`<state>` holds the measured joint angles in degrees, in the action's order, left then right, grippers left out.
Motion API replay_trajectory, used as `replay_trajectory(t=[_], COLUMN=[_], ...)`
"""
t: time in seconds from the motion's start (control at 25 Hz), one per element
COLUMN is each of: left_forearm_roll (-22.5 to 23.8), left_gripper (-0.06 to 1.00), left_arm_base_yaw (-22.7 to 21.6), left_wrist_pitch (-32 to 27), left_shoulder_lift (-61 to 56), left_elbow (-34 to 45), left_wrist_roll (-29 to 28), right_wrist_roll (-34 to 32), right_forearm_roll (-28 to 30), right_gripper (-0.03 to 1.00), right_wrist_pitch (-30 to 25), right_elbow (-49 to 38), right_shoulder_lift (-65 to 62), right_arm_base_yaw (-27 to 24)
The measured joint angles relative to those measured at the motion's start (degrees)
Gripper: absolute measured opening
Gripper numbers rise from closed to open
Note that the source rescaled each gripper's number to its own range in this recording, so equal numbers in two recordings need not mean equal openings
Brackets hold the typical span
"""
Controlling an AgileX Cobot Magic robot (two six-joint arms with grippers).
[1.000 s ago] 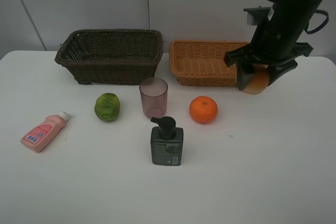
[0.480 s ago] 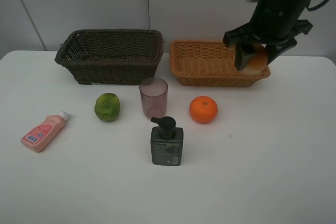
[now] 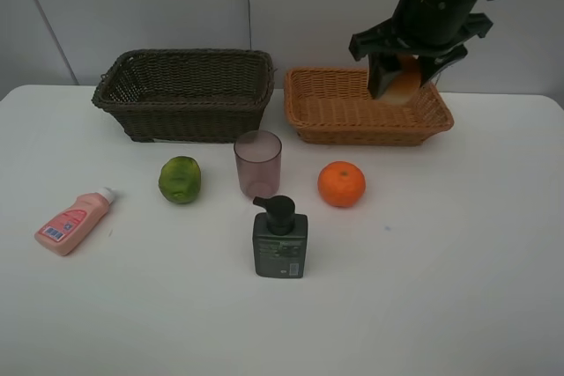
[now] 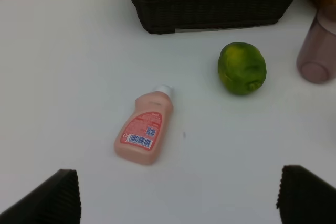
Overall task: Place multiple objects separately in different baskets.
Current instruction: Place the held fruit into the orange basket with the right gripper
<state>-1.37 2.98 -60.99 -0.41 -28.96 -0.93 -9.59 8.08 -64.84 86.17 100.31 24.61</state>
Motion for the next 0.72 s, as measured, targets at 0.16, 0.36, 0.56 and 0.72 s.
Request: replay_trajectory(t=[0.16, 0.36, 0.56, 0.72], left_forearm_roll=[0.0, 0.0, 0.0, 0.0], left_gripper=[0.97, 0.97, 0.97, 0.97], left_arm_base_yaw=[0.0, 0.0, 0.0, 0.0], left_wrist_pitch=[0.0, 0.0, 0.0, 0.0], left_shoulder_lift=[0.0, 0.0, 0.0, 0.0], left_elbow=[0.0, 0.0, 0.0, 0.0], left_wrist_roll=[0.0, 0.0, 0.0, 0.0], right_wrist_roll=[0.0, 0.2, 0.2, 0.2], right_forearm_roll=[-0.1, 1.2, 2.3, 4.0], right_gripper=[0.39, 0.39, 0.39, 0.39], right_wrist_pitch=[0.4, 1.7, 6.8, 14.1], right_elbow=[3.3, 8.6, 13.1, 13.5], right_shoulder_lift=[3.5, 8.9, 14.7, 17.8], right_arm_base_yaw=[0.0, -0.7, -3.4, -5.8])
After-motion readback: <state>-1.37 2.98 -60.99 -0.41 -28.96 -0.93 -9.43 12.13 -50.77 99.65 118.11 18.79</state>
